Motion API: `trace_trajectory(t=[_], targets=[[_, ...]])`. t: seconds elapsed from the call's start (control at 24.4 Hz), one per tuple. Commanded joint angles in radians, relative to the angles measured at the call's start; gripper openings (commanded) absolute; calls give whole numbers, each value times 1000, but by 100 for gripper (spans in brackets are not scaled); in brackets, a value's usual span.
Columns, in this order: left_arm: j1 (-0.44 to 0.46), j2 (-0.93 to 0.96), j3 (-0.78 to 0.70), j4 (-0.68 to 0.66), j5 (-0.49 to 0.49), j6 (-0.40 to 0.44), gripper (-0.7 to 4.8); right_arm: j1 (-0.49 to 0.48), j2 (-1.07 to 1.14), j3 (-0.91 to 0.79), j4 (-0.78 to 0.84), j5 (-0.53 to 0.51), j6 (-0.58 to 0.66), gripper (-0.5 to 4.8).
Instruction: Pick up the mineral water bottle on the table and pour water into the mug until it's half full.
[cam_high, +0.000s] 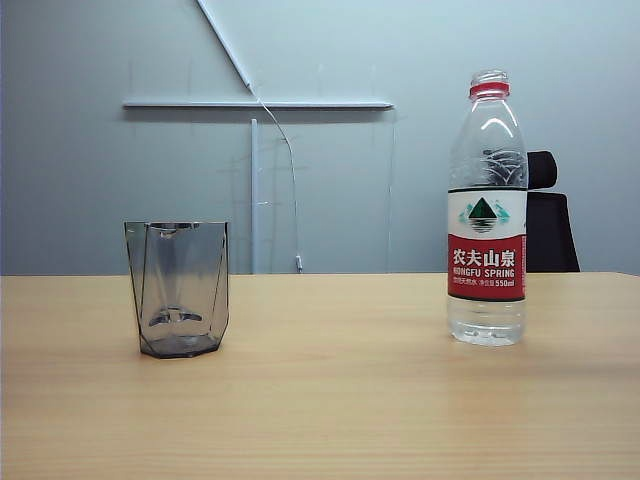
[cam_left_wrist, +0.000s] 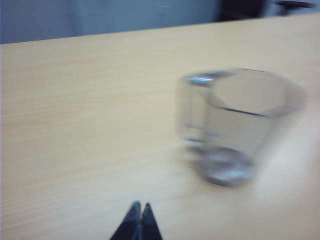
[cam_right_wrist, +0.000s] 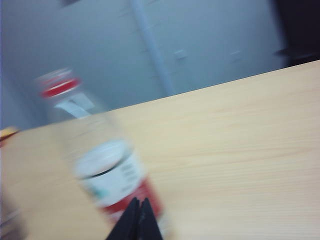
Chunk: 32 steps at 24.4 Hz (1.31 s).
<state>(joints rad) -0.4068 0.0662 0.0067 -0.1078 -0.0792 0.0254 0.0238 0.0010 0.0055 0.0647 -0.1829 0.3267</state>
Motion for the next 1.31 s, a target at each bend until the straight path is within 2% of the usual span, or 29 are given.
trace_trajectory(t=[0.04,0.16,0.2,0.25,0.29,0.33,0.37,0.41,0.45,0.49,0.57,0.66,0.74,0.78,0.86,1.11,1.31], targets=[[-172,19,2,8,13,-3,-2,9,4,46,-36,-179,18,0],[-260,20,2,8,13,-3,-2,55,35,122,-149,-152,8,3],[-276,20,2,8,13,-3,-2,80,63,137,-148,-148,-6,45],[-278,20,2,8,13,-3,-2,105,97,143,-136,-136,-26,99],[-278,20,2,8,12,-3,-2,146,155,149,-126,-105,-50,194],[-278,20,2,8,12,-3,-2,170,191,149,-111,-88,-60,264],[-278,20,2,8,13,-3,-2,231,279,148,-55,-30,-90,448],[-278,20,2,8,12,-3,-2,264,334,148,-9,14,-104,479],[-278,19,2,8,12,-3,-2,314,424,148,82,91,-122,479],[-278,18,2,8,13,-3,-2,351,528,147,196,124,-156,479],[-278,18,2,8,12,-3,-2,368,654,148,343,120,-201,479],[-278,18,2,8,12,-3,-2,368,915,148,640,105,-220,479],[-278,18,2,8,13,-3,-2,366,1051,148,794,146,-227,479],[-278,18,2,9,12,-3,-2,366,1181,149,939,164,-226,479],[-278,18,2,8,12,-3,-2,364,1330,158,1077,164,-226,479],[-278,18,2,8,12,-3,-2,346,1627,222,1313,163,-222,479],[-278,18,2,8,12,-3,-2,316,1714,291,1326,163,-214,479]])
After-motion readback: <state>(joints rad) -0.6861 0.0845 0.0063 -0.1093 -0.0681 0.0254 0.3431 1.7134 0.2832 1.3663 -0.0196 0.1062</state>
